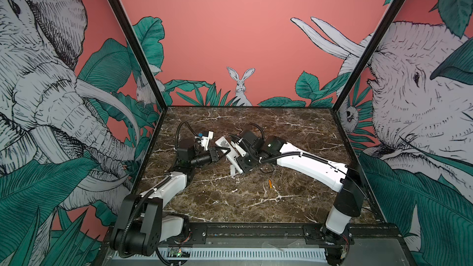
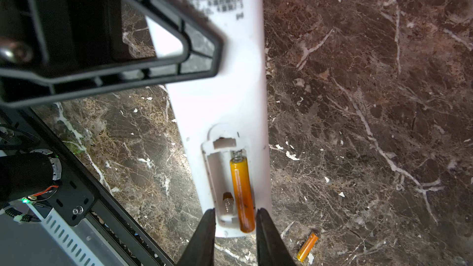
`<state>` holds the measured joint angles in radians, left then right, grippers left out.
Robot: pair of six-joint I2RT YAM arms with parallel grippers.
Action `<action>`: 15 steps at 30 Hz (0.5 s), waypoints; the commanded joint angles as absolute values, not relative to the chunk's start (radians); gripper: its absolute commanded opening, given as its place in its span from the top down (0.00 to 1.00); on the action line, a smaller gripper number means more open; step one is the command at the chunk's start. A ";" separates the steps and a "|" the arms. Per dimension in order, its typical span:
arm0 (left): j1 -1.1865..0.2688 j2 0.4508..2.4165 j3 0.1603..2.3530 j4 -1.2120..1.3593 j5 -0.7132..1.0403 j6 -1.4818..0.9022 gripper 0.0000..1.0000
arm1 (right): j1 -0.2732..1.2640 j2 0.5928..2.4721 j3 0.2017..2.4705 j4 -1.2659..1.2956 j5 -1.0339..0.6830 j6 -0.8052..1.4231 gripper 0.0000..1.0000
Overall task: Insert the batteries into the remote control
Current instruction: 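Press the battery down into the compartment with the right gripper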
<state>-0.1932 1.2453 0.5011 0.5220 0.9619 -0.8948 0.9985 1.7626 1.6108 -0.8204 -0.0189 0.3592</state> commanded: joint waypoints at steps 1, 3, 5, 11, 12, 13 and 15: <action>-0.185 1.238 0.488 0.554 0.982 -0.902 1.00 | 0.995 1.769 1.620 -0.815 -0.006 0.346 0.73; -0.185 1.238 0.489 0.555 0.982 -0.902 1.00 | 0.994 1.771 1.617 -0.812 -0.002 0.345 0.73; -0.185 1.238 0.489 0.555 0.981 -0.902 1.00 | 0.995 1.775 1.616 -0.813 0.003 0.345 0.75; -0.184 1.238 0.487 0.554 0.982 -0.902 1.00 | 0.994 1.788 1.615 -0.817 0.023 0.341 0.77; -0.184 1.236 0.486 0.554 0.982 -0.902 1.00 | 0.994 1.790 1.614 -0.816 0.025 0.341 0.78; -0.184 1.235 0.487 0.552 0.981 -0.902 1.00 | 0.994 1.790 1.613 -0.815 0.026 0.341 0.78; -0.184 1.234 0.487 0.548 0.981 -0.900 1.00 | 0.994 1.792 1.613 -0.813 0.027 0.341 0.80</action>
